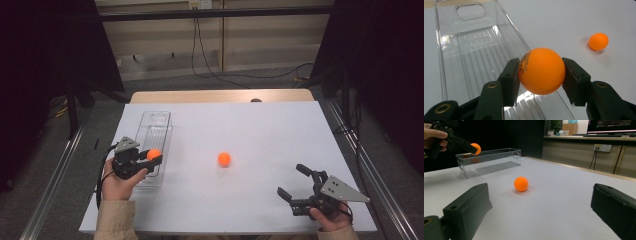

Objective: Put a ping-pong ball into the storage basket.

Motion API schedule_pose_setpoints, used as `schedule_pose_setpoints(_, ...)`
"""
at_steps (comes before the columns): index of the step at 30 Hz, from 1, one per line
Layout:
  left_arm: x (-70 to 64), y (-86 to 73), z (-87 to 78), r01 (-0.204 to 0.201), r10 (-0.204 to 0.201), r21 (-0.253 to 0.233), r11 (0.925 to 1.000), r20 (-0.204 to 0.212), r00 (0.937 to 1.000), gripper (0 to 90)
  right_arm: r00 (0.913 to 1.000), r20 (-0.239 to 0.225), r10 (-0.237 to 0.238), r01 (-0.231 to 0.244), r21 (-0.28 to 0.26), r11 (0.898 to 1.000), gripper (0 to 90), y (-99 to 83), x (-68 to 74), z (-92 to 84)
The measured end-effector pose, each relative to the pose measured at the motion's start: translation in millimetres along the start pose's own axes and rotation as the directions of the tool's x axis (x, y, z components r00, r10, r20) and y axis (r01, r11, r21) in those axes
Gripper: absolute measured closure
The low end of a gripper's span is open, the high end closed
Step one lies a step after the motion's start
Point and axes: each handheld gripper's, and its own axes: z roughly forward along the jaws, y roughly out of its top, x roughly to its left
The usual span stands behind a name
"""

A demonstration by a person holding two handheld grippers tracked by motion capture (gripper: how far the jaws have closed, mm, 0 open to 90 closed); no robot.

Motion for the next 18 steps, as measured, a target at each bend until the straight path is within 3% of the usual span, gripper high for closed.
schedule_pose_setpoints(18,6.3,-4.1,1.0,0.011,-0.011,0.004,0.9999,-0.033,0.9994,50.7,1.0,-0.001,-0.001,0.001,-0.002,1.0,1.6,0.1,0.2,0.1)
